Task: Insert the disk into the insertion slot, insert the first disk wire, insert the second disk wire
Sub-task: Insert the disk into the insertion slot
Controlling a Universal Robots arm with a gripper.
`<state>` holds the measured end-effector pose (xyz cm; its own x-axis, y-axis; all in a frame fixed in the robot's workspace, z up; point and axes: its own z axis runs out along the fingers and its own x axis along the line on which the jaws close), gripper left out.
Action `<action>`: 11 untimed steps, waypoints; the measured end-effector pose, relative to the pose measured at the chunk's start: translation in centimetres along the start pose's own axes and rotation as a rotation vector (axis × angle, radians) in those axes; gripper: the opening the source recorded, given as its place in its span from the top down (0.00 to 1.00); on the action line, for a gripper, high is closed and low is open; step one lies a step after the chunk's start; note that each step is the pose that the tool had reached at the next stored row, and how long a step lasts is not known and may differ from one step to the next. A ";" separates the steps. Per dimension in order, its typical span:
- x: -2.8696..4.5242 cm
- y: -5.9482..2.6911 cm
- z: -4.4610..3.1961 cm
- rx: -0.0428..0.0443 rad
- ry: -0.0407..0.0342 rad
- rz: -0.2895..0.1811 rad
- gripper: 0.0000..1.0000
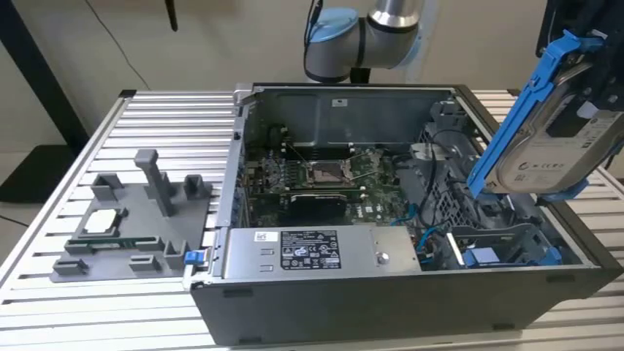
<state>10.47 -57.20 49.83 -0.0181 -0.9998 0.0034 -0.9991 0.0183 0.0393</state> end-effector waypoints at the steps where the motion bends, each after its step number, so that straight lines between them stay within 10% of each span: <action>1: 0.02 -0.02 0.13 0.0000 0.0000 0.000 1.00; 11: 0.22 -0.51 1.94 0.0000 -0.0003 0.000 1.00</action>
<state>10.90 -57.44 47.87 -0.0181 -0.9998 0.0031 -0.9991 0.0182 0.0394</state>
